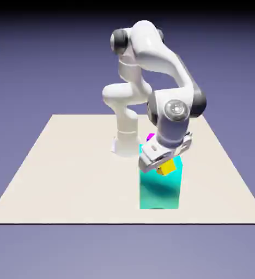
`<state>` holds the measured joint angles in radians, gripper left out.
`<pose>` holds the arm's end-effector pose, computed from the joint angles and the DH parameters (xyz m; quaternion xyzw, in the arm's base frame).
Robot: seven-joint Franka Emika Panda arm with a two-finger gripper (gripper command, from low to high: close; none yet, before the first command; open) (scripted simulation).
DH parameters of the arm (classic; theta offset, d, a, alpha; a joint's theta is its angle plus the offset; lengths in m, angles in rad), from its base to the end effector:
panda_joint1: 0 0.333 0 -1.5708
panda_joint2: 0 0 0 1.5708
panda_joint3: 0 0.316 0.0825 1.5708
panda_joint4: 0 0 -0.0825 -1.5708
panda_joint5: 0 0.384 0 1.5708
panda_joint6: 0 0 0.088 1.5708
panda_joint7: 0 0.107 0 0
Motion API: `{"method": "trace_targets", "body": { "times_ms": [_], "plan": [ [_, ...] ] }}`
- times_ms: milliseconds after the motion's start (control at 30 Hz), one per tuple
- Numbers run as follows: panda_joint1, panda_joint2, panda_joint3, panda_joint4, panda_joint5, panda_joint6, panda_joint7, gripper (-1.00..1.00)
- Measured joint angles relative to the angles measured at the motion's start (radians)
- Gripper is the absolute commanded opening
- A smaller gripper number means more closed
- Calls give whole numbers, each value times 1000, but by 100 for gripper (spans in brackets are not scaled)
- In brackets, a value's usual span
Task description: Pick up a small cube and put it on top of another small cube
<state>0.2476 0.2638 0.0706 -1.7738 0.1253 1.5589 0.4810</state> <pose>0.5391 0.1894 0.3833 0.9648 -0.0919 -0.2450 0.0273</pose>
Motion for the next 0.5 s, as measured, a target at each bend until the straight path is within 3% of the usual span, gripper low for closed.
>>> {"method": "trace_targets", "body": {
  "times_ms": [333,500],
  "plan": [
    [-33,-72,279,33,-151,-425,321,-100],
    [-34,-88,243,-53,-182,-375,306,-100]
  ]
}}
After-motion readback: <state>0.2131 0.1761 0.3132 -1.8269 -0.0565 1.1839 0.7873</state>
